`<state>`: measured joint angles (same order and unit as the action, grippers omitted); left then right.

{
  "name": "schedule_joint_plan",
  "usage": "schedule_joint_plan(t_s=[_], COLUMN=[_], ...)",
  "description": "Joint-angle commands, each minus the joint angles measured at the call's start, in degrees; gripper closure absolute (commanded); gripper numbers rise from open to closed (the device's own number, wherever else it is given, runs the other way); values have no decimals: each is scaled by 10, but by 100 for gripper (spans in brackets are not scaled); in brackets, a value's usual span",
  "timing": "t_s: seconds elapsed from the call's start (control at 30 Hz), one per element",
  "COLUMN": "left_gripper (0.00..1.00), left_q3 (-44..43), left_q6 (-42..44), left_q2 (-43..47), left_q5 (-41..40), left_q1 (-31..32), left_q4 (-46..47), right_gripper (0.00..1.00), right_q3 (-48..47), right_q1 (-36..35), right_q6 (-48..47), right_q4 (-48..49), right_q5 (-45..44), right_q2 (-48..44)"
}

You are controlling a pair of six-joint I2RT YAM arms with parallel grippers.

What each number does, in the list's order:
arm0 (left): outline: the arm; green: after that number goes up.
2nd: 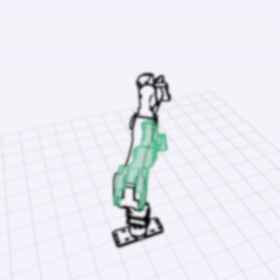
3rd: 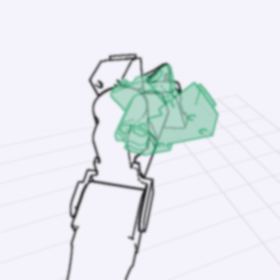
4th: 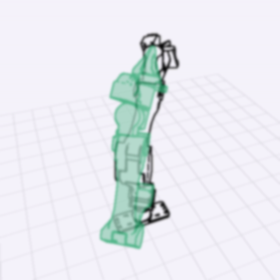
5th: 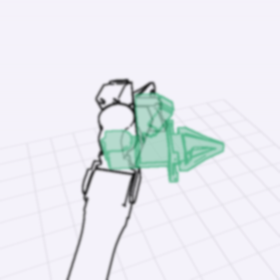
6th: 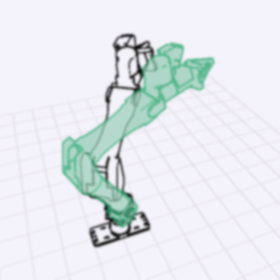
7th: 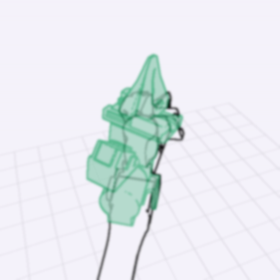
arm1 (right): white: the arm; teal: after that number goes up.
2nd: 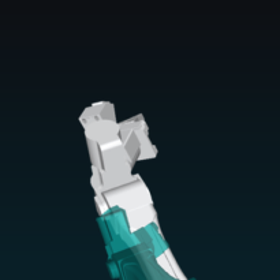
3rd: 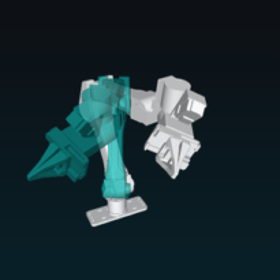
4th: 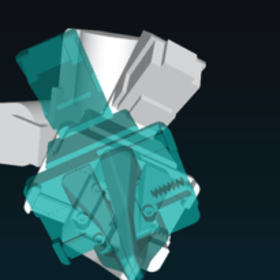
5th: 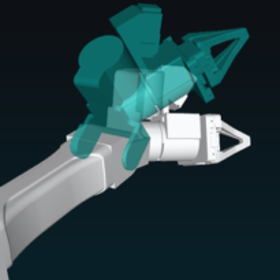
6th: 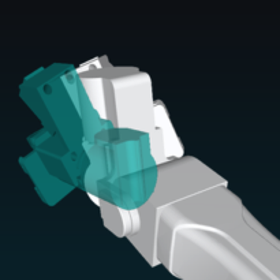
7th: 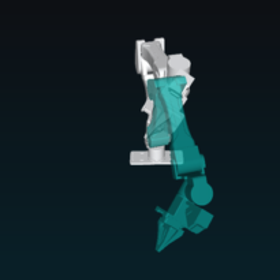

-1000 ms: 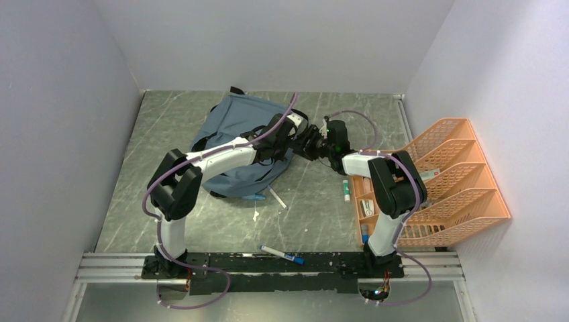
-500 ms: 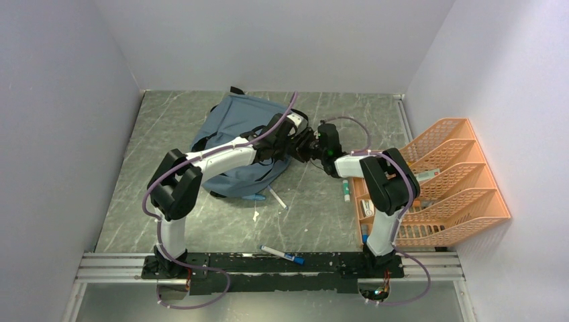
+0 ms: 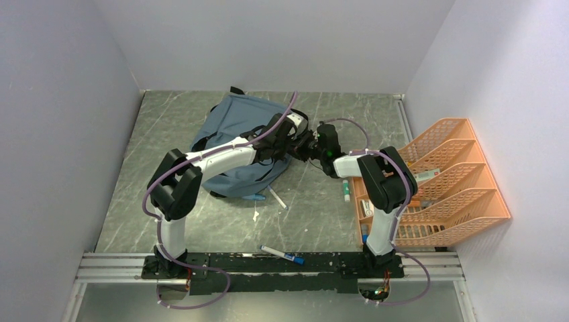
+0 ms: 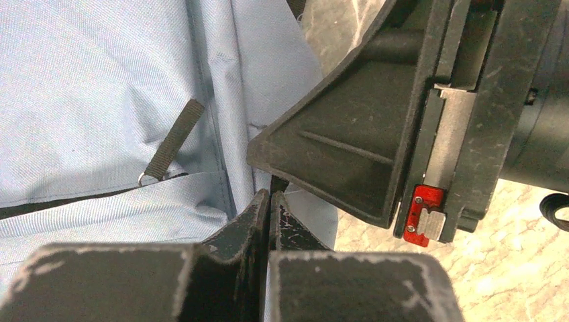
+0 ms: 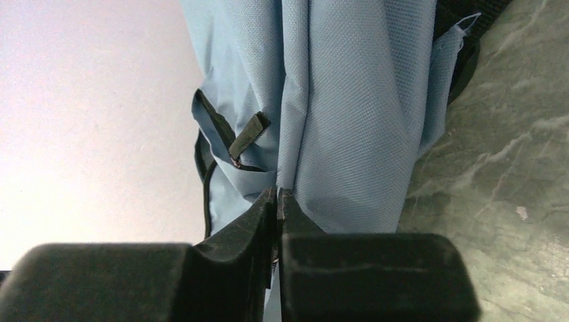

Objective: Pack the student bag
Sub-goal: Zip the student bag at the center of the board.

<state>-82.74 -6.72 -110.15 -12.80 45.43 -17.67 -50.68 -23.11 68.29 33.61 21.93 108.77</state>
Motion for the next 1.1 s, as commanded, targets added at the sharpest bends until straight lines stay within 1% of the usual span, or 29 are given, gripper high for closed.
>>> schedule_joint_plan(t_s=[0.0, 0.03, 0.1, 0.13, 0.17, 0.23, 0.27, 0.33, 0.37, 0.47, 0.53, 0.8, 0.93, 1.0, 1.03, 1.07], left_gripper=[95, 95, 95, 93, 88, 72, 67, 60, 58, 57, 58, 67, 78, 86, 92, 95], left_q3=[4, 3, 1, -2, -4, -6, -6, -5, -5, -8, -9, -17, -18, -18, -17, -16], left_q6=[0, 0, 2, 3, 3, 2, 2, 1, 1, 1, 1, -7, -8, -9, -9, -9], left_q2=[14, 13, 10, 8, 5, 3, 3, 2, 0, -6, -8, -16, -17, -18, -18, -18], left_q5=[10, 11, 12, 12, 15, 16, 16, 18, 18, 13, 7, 16, 18, 20, 20, 20], left_q1=[-3, -3, -3, -3, -3, -3, -3, -3, -3, -4, -6, -18, -20, -20, -20, -20], left_q4=[21, 19, 16, 12, 9, 7, 9, 11, 10, 6, 6, 11, 17, 16, 15, 14], right_gripper=[98, 100, 100, 100, 100, 100, 100, 100, 100, 100, 100, 100, 100, 100, 100, 100], right_q3=[-9, -8, -7, -8, -9, -10, -12, -16, -17, -18, -19, -19, -20, -19, -19, -18], right_q1=[-2, -2, -2, -2, -2, -2, -2, -2, -2, -2, -2, -2, -2, -2, -2, -2], right_q6=[10, 11, 6, 2, -2, -10, -15, -20, -22, -24, -24, -19, -21, -20, -21, -24], right_q4=[35, 38, 41, 38, 36, 31, 29, 25, 24, 25, 26, 35, 34, 38, 39, 39], right_q5=[12, 14, 15, 15, 15, 14, 15, 17, 20, 23, 27, 43, 46, 47, 47, 46], right_q2=[9, 9, 7, 4, 1, -3, -5, -8, -10, -13, -15, -20, -19, -18, -18, -19])
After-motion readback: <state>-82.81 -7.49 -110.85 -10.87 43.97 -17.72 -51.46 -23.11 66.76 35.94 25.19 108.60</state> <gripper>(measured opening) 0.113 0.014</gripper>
